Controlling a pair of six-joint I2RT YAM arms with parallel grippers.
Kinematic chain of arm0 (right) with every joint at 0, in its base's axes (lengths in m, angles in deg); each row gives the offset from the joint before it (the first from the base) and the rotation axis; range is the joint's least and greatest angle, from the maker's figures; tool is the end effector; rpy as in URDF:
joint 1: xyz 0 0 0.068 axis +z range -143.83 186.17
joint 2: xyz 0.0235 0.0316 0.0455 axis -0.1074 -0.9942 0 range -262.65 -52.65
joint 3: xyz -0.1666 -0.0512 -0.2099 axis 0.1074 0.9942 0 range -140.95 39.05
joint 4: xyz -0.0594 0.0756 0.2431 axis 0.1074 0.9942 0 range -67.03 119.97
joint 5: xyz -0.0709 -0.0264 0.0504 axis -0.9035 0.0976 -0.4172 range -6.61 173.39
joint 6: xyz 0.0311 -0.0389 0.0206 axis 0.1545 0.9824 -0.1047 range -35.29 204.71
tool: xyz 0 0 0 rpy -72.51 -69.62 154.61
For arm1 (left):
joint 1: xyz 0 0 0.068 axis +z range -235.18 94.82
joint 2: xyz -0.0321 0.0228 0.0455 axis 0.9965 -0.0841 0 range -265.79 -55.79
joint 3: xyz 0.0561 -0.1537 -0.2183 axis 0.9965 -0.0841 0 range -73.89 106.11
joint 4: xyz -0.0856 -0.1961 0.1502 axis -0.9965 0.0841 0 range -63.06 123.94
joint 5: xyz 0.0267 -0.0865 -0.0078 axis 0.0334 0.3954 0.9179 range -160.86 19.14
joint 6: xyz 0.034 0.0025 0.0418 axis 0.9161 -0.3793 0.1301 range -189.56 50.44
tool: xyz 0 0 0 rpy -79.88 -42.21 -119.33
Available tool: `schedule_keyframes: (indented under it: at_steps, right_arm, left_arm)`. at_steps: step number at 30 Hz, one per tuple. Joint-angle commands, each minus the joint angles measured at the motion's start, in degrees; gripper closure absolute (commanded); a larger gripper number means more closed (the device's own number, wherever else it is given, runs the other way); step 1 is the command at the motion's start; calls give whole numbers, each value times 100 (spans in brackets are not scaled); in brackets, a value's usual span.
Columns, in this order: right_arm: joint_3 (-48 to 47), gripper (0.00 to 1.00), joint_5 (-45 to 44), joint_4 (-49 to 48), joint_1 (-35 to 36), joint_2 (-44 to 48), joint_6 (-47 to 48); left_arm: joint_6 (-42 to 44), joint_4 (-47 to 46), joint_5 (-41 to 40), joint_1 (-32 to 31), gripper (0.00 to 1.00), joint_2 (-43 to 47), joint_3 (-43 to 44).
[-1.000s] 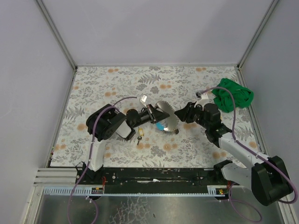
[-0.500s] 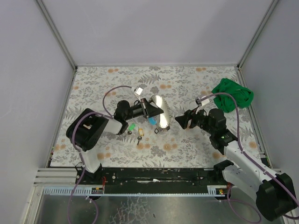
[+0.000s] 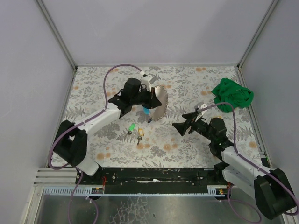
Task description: Put the keys on the keyring
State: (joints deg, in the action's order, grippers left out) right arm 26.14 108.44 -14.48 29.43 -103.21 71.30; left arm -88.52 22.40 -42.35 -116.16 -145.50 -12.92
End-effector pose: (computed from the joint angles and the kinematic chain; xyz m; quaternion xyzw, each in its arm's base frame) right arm 0.1677 0.0886 0.2147 -0.2119 0.6758 0.3626 0.6057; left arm 0.2985 -0.1991 0.2692 0.2183 0.7953 -0.4097 0.3899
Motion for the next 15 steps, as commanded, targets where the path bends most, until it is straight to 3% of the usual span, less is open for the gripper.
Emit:
schedule_keyframes:
  at_steps: [1, 4, 8, 11, 15]
  right_arm:
    - [-119, 15, 642, -1260, 38, -383, 51]
    - [190, 17, 781, -2352, 38, -615, 1]
    - [363, 22, 820, -3073, 88, -959, 244]
    - [483, 26, 786, -3762, 266, -1303, 489]
    - [383, 33, 630, -3947, 733, -1747, 1104]
  left_arm:
    - [1346, 2281, -946, -347, 100, 1, 966]
    - [1636, 3005, -1287, -476, 100, -139, 1482]
    - [1891, 3736, -1801, -708, 100, -337, 2084]
    - [1926, 3891, -1986, -795, 100, -364, 2228]
    - [1915, 3908, -2008, -869, 100, -318, 2290]
